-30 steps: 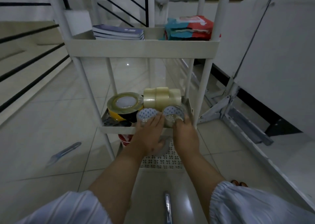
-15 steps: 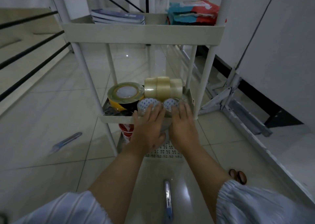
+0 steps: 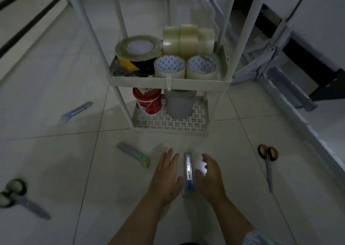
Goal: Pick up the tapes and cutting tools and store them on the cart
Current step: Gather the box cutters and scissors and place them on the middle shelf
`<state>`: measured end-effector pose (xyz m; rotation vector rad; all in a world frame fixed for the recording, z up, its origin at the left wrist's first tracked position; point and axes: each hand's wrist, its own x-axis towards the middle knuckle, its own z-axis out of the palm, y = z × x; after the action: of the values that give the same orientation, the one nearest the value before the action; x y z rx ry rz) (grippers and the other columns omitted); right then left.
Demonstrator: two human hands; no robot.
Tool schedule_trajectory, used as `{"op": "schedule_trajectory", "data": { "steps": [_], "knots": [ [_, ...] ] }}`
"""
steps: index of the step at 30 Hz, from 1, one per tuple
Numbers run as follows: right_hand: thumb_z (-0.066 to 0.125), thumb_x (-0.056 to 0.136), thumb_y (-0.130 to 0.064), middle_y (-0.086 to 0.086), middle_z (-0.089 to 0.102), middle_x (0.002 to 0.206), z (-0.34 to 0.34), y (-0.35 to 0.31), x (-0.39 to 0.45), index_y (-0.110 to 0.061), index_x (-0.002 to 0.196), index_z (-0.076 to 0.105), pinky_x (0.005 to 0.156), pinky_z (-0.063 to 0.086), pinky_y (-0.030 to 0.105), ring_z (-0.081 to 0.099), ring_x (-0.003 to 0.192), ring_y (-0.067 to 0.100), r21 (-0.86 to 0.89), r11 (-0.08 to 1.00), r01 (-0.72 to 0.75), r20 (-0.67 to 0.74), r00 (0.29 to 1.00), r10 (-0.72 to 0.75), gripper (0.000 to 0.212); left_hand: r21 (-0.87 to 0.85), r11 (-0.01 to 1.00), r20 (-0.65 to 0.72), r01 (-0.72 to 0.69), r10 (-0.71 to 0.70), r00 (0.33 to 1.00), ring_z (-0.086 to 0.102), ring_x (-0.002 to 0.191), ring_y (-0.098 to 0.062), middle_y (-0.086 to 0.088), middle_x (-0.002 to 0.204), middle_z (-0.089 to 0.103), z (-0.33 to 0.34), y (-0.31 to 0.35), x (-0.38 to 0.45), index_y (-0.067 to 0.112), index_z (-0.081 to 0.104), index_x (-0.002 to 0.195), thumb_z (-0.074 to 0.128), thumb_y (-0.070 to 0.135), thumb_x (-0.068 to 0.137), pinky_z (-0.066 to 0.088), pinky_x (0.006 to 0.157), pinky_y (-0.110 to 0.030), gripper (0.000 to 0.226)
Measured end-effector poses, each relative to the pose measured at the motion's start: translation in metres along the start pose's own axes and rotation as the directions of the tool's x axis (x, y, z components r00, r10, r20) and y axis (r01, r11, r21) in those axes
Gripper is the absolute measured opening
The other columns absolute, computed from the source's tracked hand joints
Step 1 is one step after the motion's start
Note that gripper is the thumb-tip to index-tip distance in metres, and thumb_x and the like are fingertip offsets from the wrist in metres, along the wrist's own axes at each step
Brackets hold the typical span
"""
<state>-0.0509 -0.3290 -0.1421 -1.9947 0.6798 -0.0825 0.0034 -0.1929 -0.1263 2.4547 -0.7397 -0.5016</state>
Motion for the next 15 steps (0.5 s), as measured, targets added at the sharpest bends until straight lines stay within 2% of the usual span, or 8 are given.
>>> {"op": "schedule_trajectory", "data": {
  "steps": [2,4,7,9,10,13,15],
  "knots": [
    [0.053,0.085,0.002,0.018,0.044,0.135,0.006,0.015,-0.005,-0.001,0.135,0.036,0.100,0.037,0.030,0.043,0.124,0.032,-0.005,0.993,-0.116,0.118,0.986,0.115,0.053,-0.068,0.996,0.100,0.058,-0.051,0.994,0.001,0.145,-0.023,-0.007,0.155,0.000,0.018,-0.010,-0.005,0.007,0.009,0.144,0.014,0.055,0.067,-0.005,0.110,-0.017,0.091],
    [0.055,0.087,-0.004,0.017,0.048,0.131,0.014,0.025,-0.007,0.000,0.133,0.037,0.087,0.034,0.016,0.050,0.115,0.026,-0.040,0.989,-0.144,0.191,0.970,0.149,0.050,-0.165,0.971,0.188,0.174,-0.142,0.972,0.005,0.145,-0.020,-0.003,0.154,0.001,0.031,-0.012,-0.007,0.006,0.007,0.144,0.021,0.056,0.073,-0.003,0.108,-0.013,0.087],
    [0.055,0.084,0.000,0.015,0.059,0.119,0.023,0.033,-0.008,-0.003,0.125,0.046,0.079,0.041,0.015,0.057,0.103,0.024,-0.043,0.989,-0.142,0.152,0.977,0.147,0.042,-0.316,0.897,0.282,0.308,-0.221,0.934,0.022,0.141,-0.015,-0.003,0.152,0.022,0.038,-0.007,-0.002,0.008,0.017,0.144,0.047,0.028,0.092,0.012,0.108,-0.010,0.063],
    [0.052,0.083,0.007,0.007,0.060,0.104,0.024,0.029,-0.008,-0.006,0.117,0.051,0.070,0.043,0.006,0.057,0.093,0.019,0.012,0.988,-0.155,0.137,0.979,0.152,0.036,-0.418,0.854,0.299,0.309,-0.191,0.935,0.039,0.122,-0.007,0.005,0.130,0.040,0.038,0.000,0.001,0.011,0.034,0.137,0.049,0.015,0.092,0.024,0.090,0.008,0.047],
    [0.052,0.083,0.009,0.004,0.058,0.099,0.025,0.026,-0.007,-0.008,0.115,0.052,0.068,0.043,0.006,0.056,0.090,0.016,0.033,0.987,-0.156,0.141,0.979,0.150,0.036,-0.472,0.826,0.287,0.309,-0.187,0.939,0.044,0.112,-0.004,0.007,0.122,0.045,0.037,0.003,0.002,0.015,0.043,0.130,0.049,0.010,0.091,0.030,0.081,0.009,0.039],
    [0.054,0.082,0.008,0.004,0.055,0.099,0.027,0.023,-0.003,-0.003,0.122,0.050,0.077,0.043,0.018,0.055,0.091,0.018,0.055,0.985,-0.166,0.150,0.976,0.156,0.041,-0.656,0.655,0.288,0.375,-0.242,0.927,0.058,0.096,-0.009,0.002,0.107,0.062,0.039,0.007,0.007,0.028,0.055,0.102,0.049,-0.002,0.088,0.045,0.078,-0.009,0.033],
    [0.056,0.079,0.006,0.005,0.058,0.090,0.030,0.023,-0.001,-0.007,0.103,0.056,0.068,0.045,0.020,0.057,0.083,0.021,0.053,0.984,-0.171,0.144,0.976,0.162,0.027,-0.717,0.566,0.293,0.407,-0.284,0.913,0.062,0.086,-0.011,0.003,0.092,0.066,0.039,0.008,0.007,0.027,0.057,0.090,0.049,-0.010,0.085,0.048,0.070,-0.014,0.038]
  ]
}}
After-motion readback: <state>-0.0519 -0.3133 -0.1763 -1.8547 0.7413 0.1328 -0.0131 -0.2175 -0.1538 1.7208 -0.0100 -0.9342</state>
